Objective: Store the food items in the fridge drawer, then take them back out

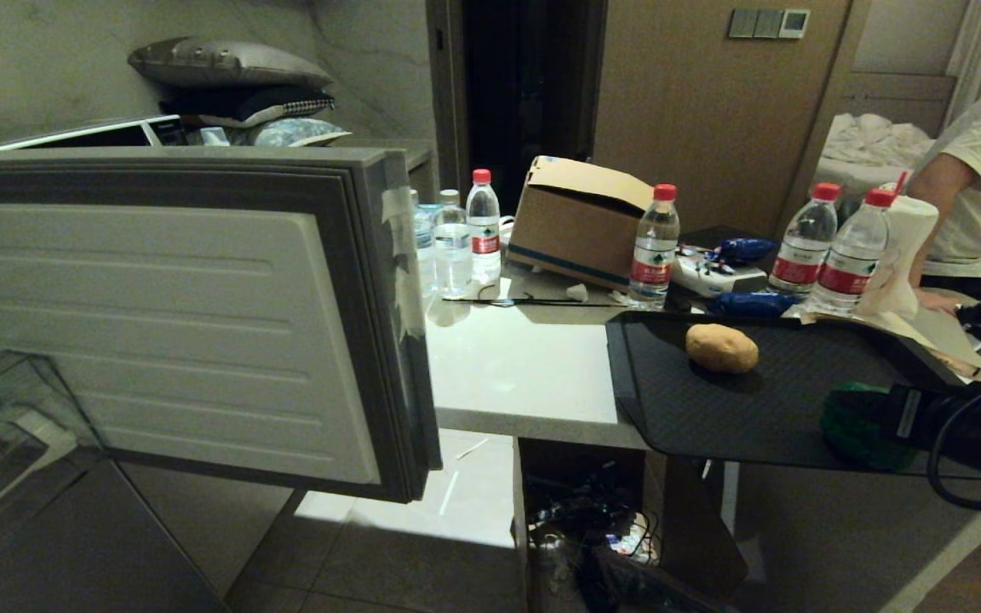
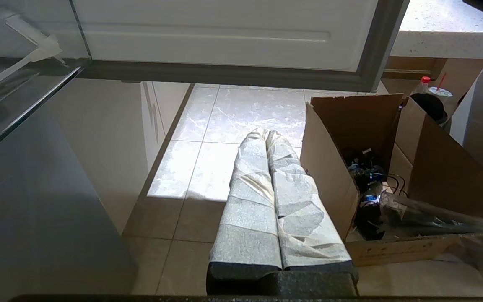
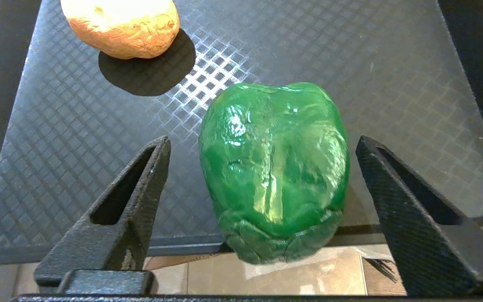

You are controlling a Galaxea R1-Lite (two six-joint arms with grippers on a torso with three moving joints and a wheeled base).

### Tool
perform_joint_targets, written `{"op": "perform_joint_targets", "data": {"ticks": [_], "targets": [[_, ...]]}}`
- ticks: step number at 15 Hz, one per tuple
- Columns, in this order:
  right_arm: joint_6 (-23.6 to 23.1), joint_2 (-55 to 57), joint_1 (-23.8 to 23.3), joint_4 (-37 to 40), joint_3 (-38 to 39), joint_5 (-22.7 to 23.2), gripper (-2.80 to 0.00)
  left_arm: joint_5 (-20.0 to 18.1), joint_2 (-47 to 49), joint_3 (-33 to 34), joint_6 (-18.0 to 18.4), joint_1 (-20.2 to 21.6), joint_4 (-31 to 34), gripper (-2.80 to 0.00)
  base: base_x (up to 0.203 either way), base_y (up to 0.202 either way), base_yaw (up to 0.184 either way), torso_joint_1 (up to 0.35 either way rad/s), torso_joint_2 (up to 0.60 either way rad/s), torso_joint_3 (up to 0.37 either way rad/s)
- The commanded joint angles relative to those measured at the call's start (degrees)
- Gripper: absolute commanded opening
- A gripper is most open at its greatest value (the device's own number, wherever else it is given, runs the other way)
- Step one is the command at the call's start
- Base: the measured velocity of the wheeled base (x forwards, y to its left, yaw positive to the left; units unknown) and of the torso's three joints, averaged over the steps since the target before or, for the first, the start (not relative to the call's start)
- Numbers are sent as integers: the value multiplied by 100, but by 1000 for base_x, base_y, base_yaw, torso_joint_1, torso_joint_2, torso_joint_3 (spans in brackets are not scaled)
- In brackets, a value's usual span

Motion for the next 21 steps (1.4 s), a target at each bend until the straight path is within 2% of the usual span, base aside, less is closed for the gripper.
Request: {"op": "perform_joint_targets", "data": {"ticks": [1, 21], "targets": [[6, 126, -1, -15, -34, -2, 0, 1, 9, 0, -2, 0, -2, -280, 0, 0, 0, 0, 0, 0], [46, 898, 79, -24, -494, 59, 0, 1, 9, 0, -2, 0, -1, -280, 0, 0, 0, 0, 0, 0]]}}
